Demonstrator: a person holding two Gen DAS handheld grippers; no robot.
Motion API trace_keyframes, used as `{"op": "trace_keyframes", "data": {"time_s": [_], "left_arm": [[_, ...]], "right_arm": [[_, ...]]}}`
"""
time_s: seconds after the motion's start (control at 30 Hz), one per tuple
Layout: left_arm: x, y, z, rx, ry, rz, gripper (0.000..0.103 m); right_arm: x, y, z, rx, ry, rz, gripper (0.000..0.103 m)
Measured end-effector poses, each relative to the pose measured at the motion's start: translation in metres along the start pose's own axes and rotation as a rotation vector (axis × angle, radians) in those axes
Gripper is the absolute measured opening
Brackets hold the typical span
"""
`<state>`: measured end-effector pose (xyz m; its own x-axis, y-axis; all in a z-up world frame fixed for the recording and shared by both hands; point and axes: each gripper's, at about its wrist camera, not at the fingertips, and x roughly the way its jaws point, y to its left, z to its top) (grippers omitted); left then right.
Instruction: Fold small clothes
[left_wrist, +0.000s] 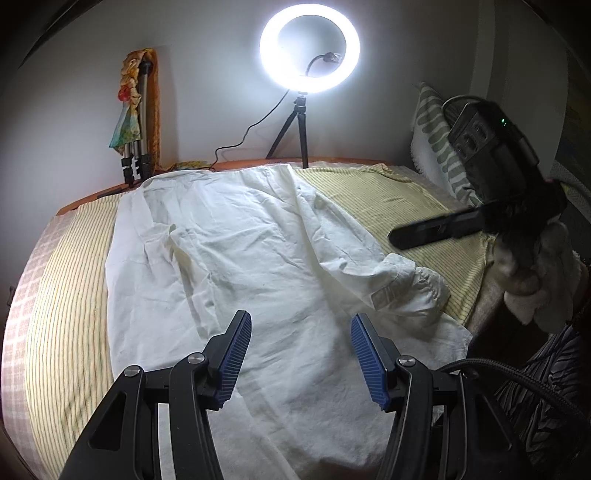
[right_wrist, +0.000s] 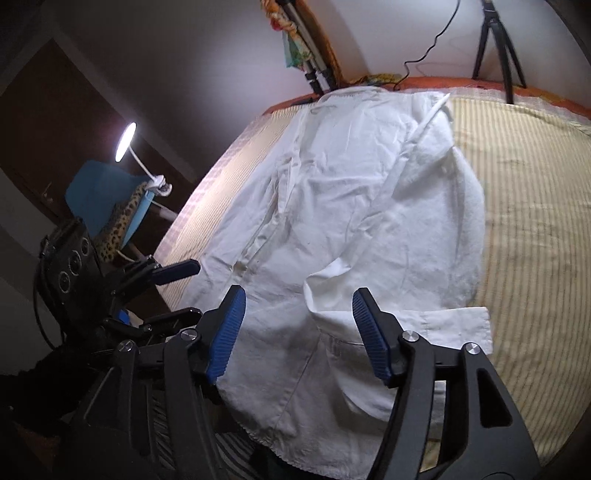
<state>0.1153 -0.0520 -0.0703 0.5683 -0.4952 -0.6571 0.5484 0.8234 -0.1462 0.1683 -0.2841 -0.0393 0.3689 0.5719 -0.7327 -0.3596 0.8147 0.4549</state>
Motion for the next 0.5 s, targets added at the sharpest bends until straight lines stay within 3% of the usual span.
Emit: {"op": "trace_keyframes", "data": {"time_s": [0.2, 0.33, 0.5], "left_arm": [[0.009, -0.020, 0.005, 0.048, 0.006, -0.027, 0.058], [0.020, -0.027, 0.006, 0.055, 0.029, -0.043, 0.058], [0.031, -0.034, 0.008, 0.052, 0.047, -0.056, 0.058]], "right_arm": [[-0.041, -0.071, -0.024, 0.159, -0.061, -0.166, 0.064], [-0.043, -0.113, -0.045, 0.259, -0.032, -0.191, 0.064], [-0.018, -0.115, -0.055, 0.222, 0.031, -0.200, 0.064]]}}
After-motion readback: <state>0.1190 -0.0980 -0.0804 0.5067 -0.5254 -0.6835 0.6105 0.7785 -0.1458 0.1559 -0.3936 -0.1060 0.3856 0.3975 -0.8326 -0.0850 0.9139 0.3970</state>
